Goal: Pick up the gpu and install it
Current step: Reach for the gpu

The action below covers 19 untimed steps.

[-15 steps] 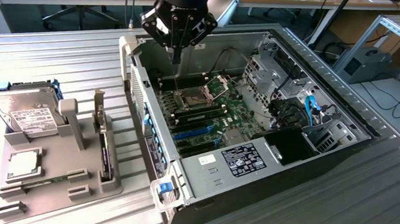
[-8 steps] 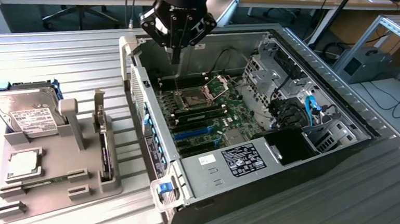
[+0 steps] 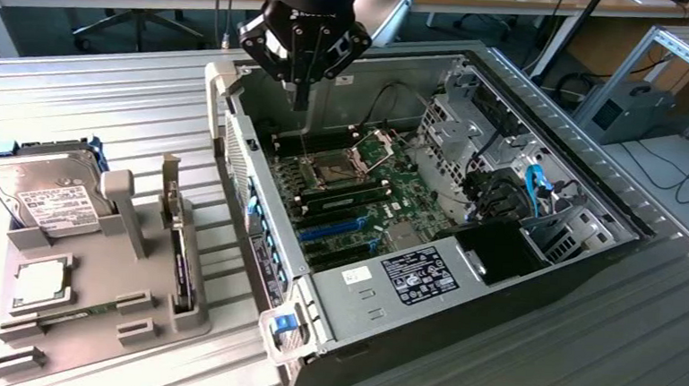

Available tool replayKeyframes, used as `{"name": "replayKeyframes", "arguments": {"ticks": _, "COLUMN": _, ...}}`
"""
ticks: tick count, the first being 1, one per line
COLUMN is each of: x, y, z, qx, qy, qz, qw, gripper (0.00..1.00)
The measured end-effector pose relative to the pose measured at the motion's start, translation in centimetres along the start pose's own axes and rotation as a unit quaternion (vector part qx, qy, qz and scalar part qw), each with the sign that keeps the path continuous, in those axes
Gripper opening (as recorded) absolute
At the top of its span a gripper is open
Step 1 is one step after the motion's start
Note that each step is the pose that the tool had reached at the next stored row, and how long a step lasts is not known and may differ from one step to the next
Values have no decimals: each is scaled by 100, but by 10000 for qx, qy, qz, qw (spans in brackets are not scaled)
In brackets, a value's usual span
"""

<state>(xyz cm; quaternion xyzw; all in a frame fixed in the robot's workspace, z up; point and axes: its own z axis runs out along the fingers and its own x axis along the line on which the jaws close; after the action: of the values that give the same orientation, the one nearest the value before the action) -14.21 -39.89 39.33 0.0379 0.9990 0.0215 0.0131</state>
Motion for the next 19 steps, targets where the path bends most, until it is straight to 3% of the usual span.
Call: {"name": "replayKeyframes", "arguments": {"ticks": 19, "x": 66, "y": -5, "z": -2, "qx": 9, "qy": -1, "qz": 0, "qw": 10000, "gripper": 11}}
